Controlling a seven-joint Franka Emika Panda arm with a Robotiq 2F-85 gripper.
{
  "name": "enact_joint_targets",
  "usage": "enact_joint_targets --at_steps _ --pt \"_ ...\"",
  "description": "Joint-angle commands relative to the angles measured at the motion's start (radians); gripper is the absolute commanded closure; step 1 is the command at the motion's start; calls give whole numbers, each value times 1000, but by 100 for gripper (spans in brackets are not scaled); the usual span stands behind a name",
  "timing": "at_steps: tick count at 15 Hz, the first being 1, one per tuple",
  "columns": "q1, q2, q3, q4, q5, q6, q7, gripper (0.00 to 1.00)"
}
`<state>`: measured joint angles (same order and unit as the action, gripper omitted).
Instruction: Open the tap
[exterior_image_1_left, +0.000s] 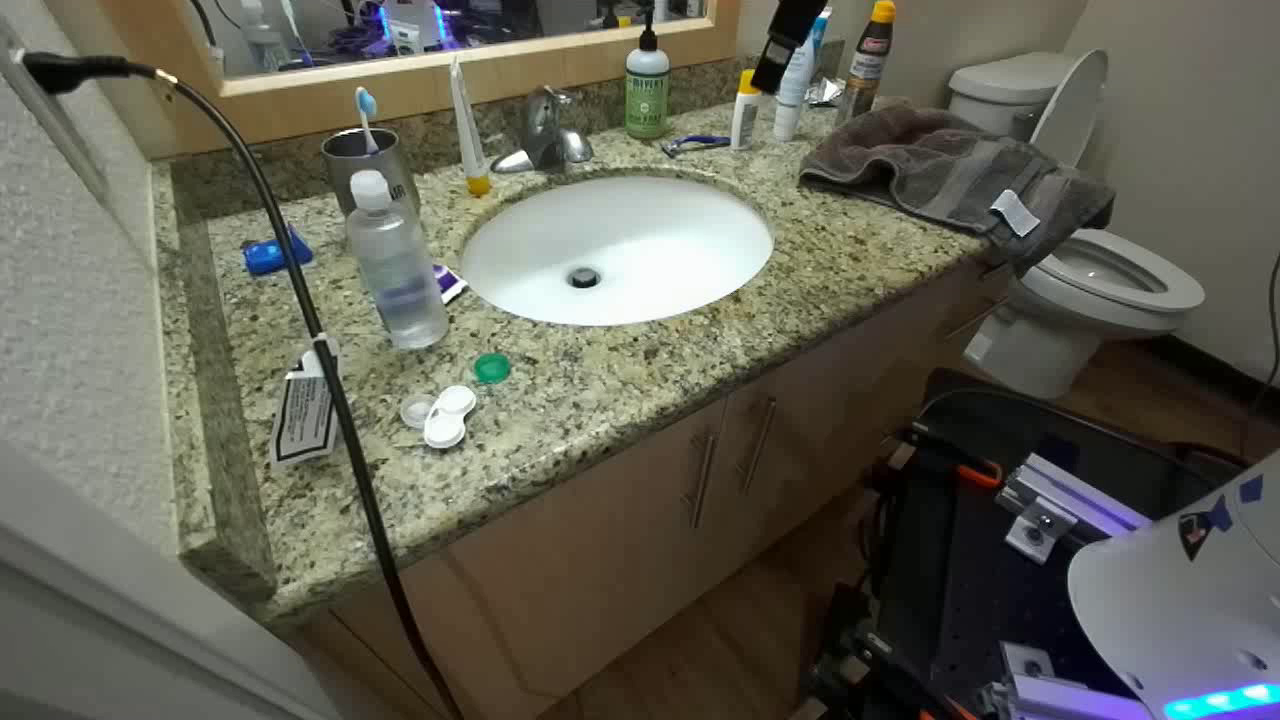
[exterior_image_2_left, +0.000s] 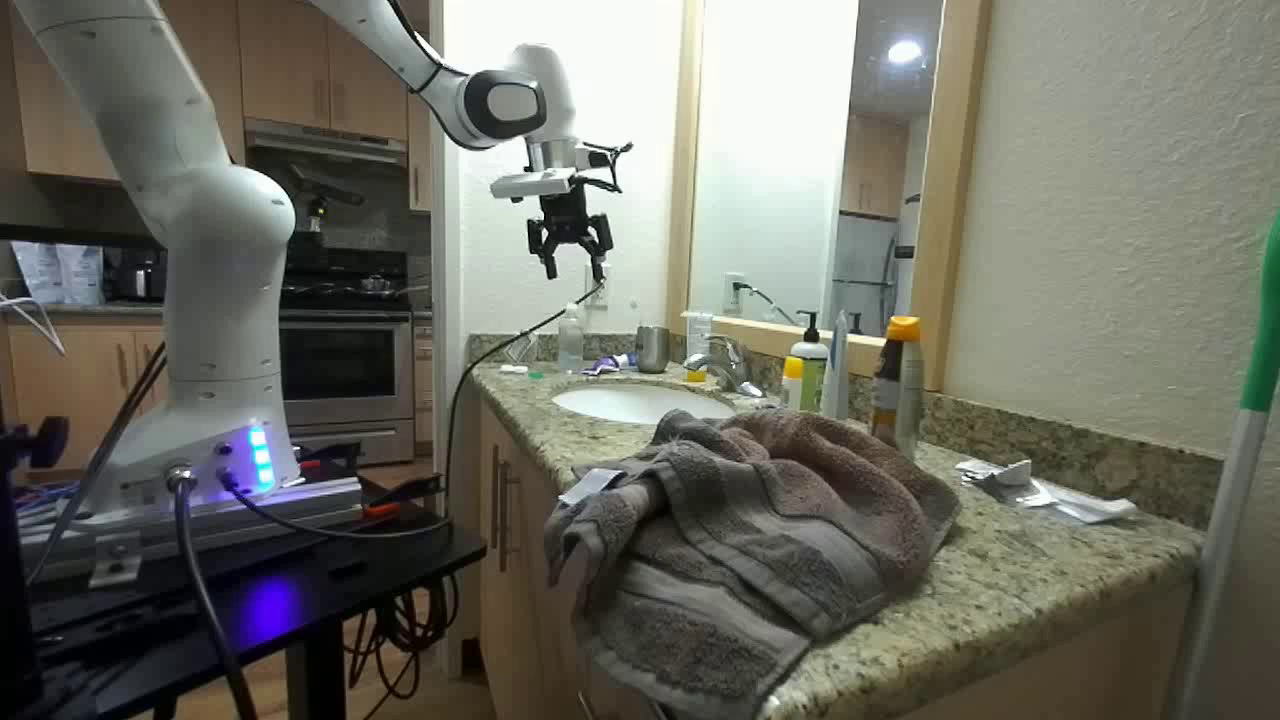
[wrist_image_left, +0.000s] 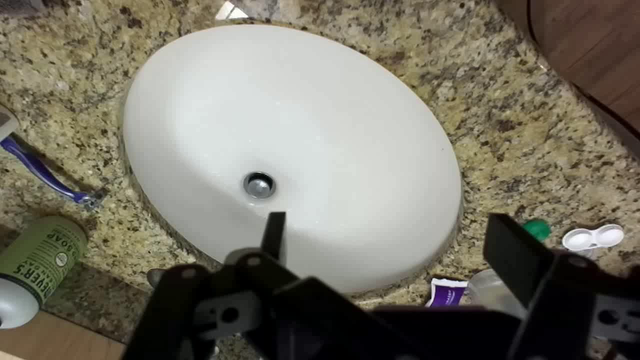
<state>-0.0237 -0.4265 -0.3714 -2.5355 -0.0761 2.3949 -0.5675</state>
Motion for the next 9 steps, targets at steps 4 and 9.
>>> enact_joint_targets --at_steps 4,9 --pt "-25 3 25 1 15 -2 -10 0" --pt "5 55 81 196 81 -266 119 0"
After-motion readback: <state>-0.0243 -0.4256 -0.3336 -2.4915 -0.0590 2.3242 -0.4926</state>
